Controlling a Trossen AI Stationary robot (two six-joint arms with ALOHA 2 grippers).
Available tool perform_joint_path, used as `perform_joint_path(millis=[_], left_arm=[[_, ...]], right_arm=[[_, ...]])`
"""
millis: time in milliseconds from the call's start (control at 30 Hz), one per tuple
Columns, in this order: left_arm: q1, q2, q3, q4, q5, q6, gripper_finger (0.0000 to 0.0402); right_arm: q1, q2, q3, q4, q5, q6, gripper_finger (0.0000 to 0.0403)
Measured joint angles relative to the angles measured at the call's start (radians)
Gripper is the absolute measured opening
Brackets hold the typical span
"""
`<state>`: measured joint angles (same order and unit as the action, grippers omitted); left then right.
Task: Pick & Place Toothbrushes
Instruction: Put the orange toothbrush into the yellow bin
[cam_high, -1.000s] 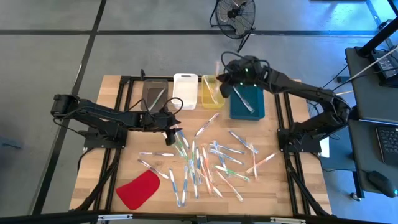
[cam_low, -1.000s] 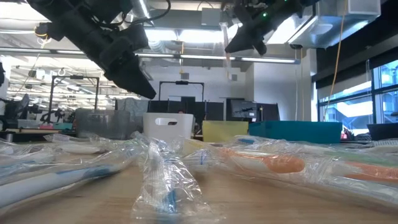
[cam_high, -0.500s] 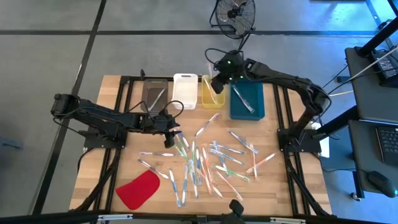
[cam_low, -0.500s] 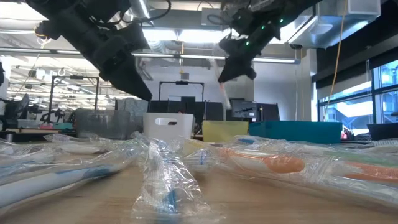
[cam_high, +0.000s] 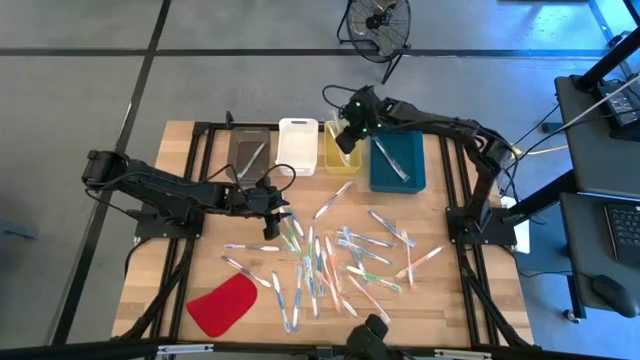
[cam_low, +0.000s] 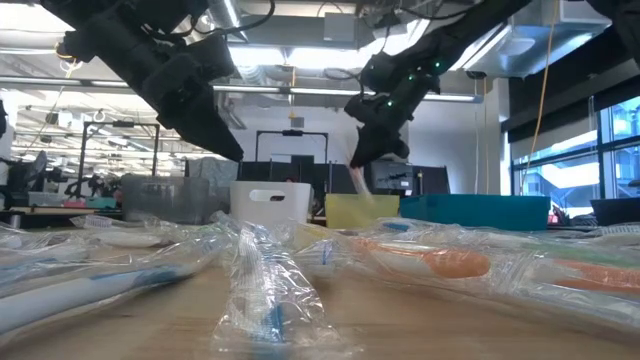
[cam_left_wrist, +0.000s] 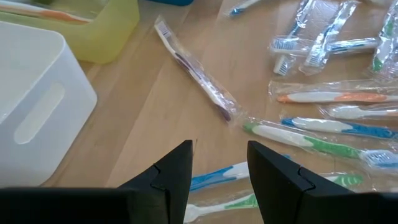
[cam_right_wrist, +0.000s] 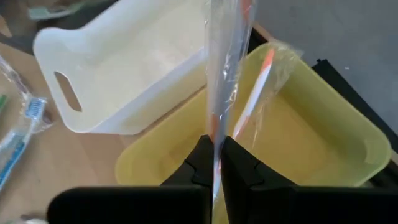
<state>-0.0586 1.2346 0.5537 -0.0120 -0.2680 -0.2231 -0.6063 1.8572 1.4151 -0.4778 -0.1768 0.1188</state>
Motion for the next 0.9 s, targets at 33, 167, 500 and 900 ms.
perform_joint_path(millis=[33,167,500,900], left_arm=[[0.0,0.0,0.0,0.0,0.0,0.0,0.0148],[0.0,0.0,0.0,0.0,-0.002,0.0,0.0148],[0.0,0.0,0.0,0.0,-0.003,0.0,0.0148],[0.0,0.0,0.0,0.0,-0.004,0.0,0.0148]], right_arm=[[-0.001,0.004,0.0,0.0,-0.001,0.0,0.0011],[-0.007,0.018,0.0,-0.002,-0.008,0.004,0.0011],[-0.014,0.087,0.0,0.001,-0.026,0.0,0.002],[-0.02,0.135,-0.001,0.069,0.004,0.032,0.0034]])
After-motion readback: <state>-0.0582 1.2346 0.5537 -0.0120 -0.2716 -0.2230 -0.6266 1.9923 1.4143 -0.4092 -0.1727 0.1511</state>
